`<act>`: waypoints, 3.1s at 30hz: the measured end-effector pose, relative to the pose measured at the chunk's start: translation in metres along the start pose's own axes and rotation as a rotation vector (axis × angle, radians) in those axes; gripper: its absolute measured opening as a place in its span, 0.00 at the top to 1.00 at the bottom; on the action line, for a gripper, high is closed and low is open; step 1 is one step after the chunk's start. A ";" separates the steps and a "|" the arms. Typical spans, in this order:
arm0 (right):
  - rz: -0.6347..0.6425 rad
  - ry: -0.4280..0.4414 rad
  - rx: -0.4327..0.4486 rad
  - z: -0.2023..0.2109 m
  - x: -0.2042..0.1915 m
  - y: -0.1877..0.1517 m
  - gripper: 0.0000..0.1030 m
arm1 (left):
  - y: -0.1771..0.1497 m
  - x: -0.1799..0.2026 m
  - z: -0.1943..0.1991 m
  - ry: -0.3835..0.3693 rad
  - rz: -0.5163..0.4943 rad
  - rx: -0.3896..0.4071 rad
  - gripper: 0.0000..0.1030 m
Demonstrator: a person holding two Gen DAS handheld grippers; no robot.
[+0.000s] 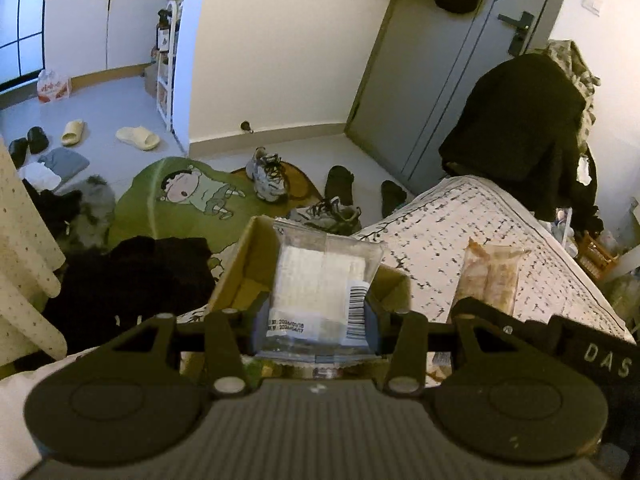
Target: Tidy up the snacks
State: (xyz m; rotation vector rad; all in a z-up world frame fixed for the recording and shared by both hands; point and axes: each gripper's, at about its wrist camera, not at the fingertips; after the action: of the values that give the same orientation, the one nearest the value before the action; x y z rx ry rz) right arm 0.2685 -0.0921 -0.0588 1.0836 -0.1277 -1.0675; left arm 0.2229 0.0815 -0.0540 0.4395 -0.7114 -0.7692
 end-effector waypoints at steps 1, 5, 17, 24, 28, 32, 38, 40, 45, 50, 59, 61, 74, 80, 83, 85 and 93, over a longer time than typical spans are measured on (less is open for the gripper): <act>0.013 0.000 -0.010 -0.003 -0.002 -0.002 0.77 | 0.001 -0.002 -0.004 0.003 0.002 -0.005 0.56; 0.023 0.000 -0.039 -0.008 -0.004 -0.009 0.77 | 0.006 -0.011 -0.021 0.015 0.020 -0.034 0.56; 0.043 0.002 -0.062 -0.015 -0.009 -0.014 0.77 | 0.021 -0.024 -0.024 0.038 0.045 -0.018 0.52; 0.051 -0.019 -0.049 -0.008 -0.007 -0.012 0.67 | 0.019 -0.029 -0.011 0.063 0.059 -0.030 0.43; 0.060 -0.053 -0.025 0.004 -0.005 -0.012 0.56 | 0.009 -0.028 0.002 0.068 0.057 -0.061 0.31; 0.064 -0.070 -0.009 0.019 -0.005 -0.015 0.54 | 0.004 -0.025 0.021 0.071 0.046 -0.059 0.26; 0.108 -0.095 0.018 0.049 -0.015 -0.021 0.43 | -0.003 -0.023 0.055 0.036 0.027 -0.012 0.19; 0.120 -0.106 0.031 0.059 -0.018 -0.022 0.38 | -0.006 -0.024 0.064 0.028 0.030 -0.009 0.16; 0.203 -0.125 0.045 0.085 -0.024 -0.027 0.25 | -0.014 -0.026 0.086 0.010 0.025 -0.011 0.14; 0.225 -0.163 0.077 0.109 -0.020 -0.032 0.14 | -0.020 -0.029 0.106 0.003 0.018 0.001 0.13; 0.167 -0.268 0.094 0.146 0.002 -0.062 0.09 | -0.033 -0.037 0.141 -0.016 -0.014 0.052 0.10; 0.170 -0.291 0.097 0.153 0.002 -0.063 0.07 | -0.038 -0.040 0.146 -0.023 -0.019 0.059 0.08; 0.225 -0.303 0.076 0.195 -0.007 -0.093 0.00 | -0.066 -0.048 0.175 -0.060 -0.093 0.059 0.00; 0.263 -0.288 0.057 0.210 -0.020 -0.102 0.00 | -0.083 -0.046 0.186 -0.097 -0.153 0.068 0.00; 0.264 -0.294 0.045 0.218 -0.023 -0.107 0.00 | -0.090 -0.046 0.190 -0.109 -0.174 0.063 0.00; 0.267 -0.296 0.036 0.225 -0.024 -0.110 0.00 | -0.093 -0.046 0.193 -0.124 -0.183 0.062 0.00; 0.354 -0.337 0.002 0.249 -0.031 -0.116 0.00 | -0.101 -0.047 0.202 -0.157 -0.222 0.077 0.00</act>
State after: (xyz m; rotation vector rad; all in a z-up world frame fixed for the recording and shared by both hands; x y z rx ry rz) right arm 0.0384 -0.2374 -0.0076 0.8359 -0.5694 -0.9178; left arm 0.0058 0.0301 0.0048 0.5387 -0.8499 -0.9955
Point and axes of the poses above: each gripper's, at about its wrist camera, not at the fingertips, and z roughly against the way its jaws point, x to its right, y to its top, and after that the axes turned 15 degrees about z, right-handed
